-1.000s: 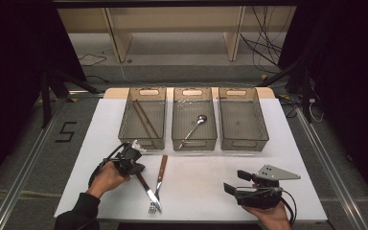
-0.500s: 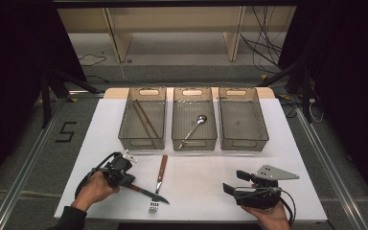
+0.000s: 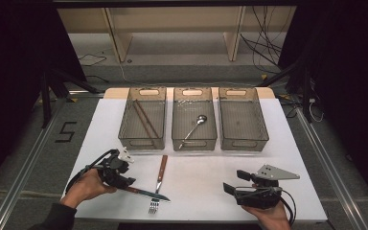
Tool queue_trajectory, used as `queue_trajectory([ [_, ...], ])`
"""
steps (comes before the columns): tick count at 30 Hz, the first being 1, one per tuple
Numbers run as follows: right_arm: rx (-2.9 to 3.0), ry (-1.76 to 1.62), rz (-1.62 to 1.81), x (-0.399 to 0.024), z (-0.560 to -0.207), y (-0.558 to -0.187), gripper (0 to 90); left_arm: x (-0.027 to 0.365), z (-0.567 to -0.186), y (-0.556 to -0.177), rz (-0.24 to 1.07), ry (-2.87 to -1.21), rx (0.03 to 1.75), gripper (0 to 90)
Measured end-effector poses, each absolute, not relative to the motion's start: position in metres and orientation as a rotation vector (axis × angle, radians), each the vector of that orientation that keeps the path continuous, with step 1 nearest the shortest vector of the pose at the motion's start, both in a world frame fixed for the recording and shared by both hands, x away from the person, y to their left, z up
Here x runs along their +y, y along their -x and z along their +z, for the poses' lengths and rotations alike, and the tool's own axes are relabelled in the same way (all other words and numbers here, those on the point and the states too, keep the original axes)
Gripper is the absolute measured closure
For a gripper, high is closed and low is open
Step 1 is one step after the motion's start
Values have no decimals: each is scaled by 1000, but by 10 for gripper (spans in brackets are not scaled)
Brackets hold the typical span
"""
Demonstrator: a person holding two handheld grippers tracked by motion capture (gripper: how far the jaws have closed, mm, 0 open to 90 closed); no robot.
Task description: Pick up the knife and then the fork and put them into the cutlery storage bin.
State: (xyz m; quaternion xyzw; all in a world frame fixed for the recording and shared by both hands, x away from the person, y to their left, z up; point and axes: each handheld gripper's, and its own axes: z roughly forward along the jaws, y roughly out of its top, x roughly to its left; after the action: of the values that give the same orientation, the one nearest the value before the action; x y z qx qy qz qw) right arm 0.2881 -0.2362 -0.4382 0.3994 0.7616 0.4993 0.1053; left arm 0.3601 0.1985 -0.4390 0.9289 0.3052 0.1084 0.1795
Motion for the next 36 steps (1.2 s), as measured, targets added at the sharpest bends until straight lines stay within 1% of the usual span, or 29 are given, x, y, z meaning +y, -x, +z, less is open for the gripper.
queue_trajectory([
  [1, 2245, -1177, 1471, -236, -438, -288, 273, 198, -438, -360, 300, -2647, 851, 358],
  [2, 2247, -1176, 1469, -236, -438, -288, 273, 198, -438, -360, 288, -2669, 832, 324],
  [4, 2246, -1178, 1470, -236, -438, -288, 273, 198, -438, -361, 261, -2688, 818, 282],
  [8, 2247, -1178, 1469, -235, -438, -288, 273, 197, -442, -362, 215, -2718, 803, 242],
  [11, 2249, -1180, 1466, -235, -438, -288, 273, 194, -447, -362, 143, -2720, 785, 217],
  [15, 2252, -1178, 1462, -235, -438, -288, 273, 190, -454, -359, 131, -2788, 734, 215],
  [20, 2251, -1178, 1460, -235, -438, -288, 273, 184, -457, -358, 130, -2854, 647, 296],
  [22, 2251, -1174, 1459, -234, -438, -288, 273, 182, -457, -357, 119, -2864, 608, 350],
  [28, 2250, -1168, 1459, -235, -438, -287, 273, 177, -460, -359, 143, -2928, 545, 463],
  [33, 2251, -1172, 1460, -235, -438, -287, 273, 171, -461, -360, 106, -2967, 464, 555],
  [36, 2253, -1169, 1457, -235, -438, -287, 275, 168, -460, -358, 107, -2993, 415, 615],
])
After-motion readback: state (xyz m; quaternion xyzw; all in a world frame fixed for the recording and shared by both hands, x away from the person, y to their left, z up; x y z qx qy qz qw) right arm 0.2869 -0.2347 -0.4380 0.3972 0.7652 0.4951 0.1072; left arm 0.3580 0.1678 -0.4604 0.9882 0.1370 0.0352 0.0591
